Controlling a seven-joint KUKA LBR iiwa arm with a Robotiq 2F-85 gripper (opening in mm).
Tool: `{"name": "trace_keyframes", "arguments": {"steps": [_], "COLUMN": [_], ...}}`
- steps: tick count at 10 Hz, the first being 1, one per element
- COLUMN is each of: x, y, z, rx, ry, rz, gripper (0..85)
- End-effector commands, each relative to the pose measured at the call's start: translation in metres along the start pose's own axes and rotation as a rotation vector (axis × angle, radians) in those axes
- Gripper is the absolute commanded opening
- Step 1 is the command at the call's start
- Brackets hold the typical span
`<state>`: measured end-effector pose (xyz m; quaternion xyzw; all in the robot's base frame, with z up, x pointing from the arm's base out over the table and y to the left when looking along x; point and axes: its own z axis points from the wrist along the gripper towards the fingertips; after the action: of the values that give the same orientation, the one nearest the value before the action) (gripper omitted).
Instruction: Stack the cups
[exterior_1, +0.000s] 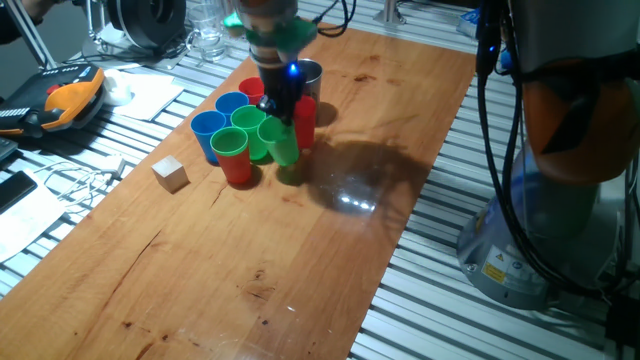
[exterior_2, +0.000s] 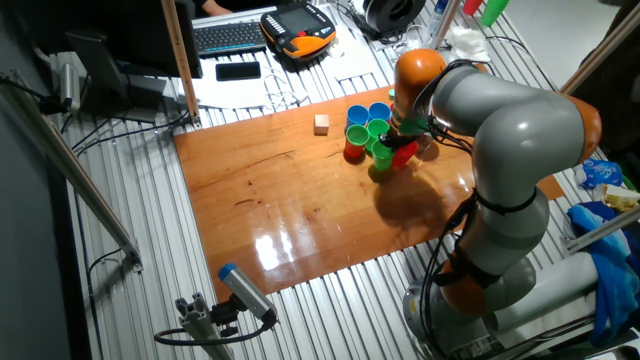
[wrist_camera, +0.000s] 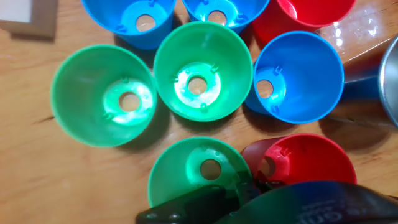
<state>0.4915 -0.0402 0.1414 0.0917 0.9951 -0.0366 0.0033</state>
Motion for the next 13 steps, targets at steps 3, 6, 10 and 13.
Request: {"name": "trace_keyframes", "arguments": {"steps": [3,6,10,13], "x": [-0.003,-0.008,-0.009,-0.021], "y": [0.009,0.028,0.043,0.056], "z": [-0.041,-0.09,-0.108,-0.112], "rx": [-0.026,-0.003,-0.038,-0.08], "ry": [0.063,0.111,0.099,0.04], "rz": [-0.012,0.006,0.009,0.011], "gripper": [0.0,0.0,0.0,0.0]}}
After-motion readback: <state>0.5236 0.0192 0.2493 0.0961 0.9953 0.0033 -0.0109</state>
